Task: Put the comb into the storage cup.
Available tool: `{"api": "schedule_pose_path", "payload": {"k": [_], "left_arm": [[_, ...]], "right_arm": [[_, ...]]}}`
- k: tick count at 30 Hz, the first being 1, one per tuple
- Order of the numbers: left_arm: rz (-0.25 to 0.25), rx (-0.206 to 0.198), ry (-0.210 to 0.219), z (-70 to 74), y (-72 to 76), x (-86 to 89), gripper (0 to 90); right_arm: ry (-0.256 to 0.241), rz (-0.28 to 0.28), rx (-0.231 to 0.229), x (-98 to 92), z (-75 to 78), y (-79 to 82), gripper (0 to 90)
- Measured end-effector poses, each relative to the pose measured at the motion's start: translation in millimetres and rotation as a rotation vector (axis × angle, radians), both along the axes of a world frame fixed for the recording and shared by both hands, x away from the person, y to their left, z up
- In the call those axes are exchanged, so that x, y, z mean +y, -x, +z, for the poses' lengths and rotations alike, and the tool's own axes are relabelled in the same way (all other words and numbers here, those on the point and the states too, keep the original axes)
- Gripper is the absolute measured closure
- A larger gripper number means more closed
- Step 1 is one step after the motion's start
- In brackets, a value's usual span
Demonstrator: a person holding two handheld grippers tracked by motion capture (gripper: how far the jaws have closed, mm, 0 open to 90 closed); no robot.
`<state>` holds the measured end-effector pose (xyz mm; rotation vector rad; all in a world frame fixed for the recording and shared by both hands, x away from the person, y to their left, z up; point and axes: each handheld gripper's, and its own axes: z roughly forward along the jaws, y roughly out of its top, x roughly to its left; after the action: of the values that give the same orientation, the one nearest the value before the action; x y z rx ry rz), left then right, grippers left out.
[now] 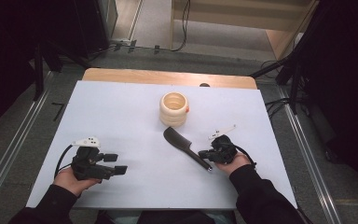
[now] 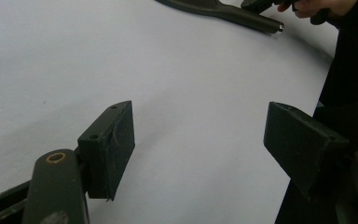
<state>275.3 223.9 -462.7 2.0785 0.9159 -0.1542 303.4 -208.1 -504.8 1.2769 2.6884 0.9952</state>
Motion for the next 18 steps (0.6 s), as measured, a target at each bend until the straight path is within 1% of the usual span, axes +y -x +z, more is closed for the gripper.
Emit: {"api": "schedule_pose_path", "payload": {"k": [2, 5, 7, 9, 13, 15, 16, 18], "left_arm": [[0.000, -0.001, -0.001, 0.1, 0.0, 0.1, 25.4], [0.002, -0.001, -0.001, 0.1, -0.1, 0.3, 25.4], [0.003, -0.002, -0.001, 0.2, -0.2, 0.6, 25.3], [0.004, -0.002, 0.001, 0.2, -0.2, 0.7, 25.3], [0.005, -0.002, 0.001, 0.4, -0.1, 0.9, 25.3], [0.006, -0.002, 0.002, 0.3, -0.1, 1.0, 25.4], [0.006, -0.001, 0.001, 0.4, -0.2, 1.1, 25.4], [0.006, -0.001, 0.001, 0.4, -0.2, 1.2, 25.4]], "right_arm": [[-0.002, 0.007, 0.007, 2.4, 0.1, 1.5, 87.5], [0.004, 0.011, -0.005, 4.0, 0.5, 2.4, 87.4], [0.003, -0.005, -0.011, 3.0, 2.6, 2.8, 85.4], [-0.011, -0.019, -0.024, -0.7, 6.1, 2.3, 82.9], [-0.072, -0.046, -0.063, -8.4, 16.7, 5.9, 72.5], [-0.102, -0.056, -0.086, -11.2, 23.5, 10.1, 64.9], [-0.119, -0.056, -0.102, -12.5, 27.5, 13.6, 58.8], [-0.139, -0.059, -0.128, -14.3, 33.7, 19.6, 51.0]]}}
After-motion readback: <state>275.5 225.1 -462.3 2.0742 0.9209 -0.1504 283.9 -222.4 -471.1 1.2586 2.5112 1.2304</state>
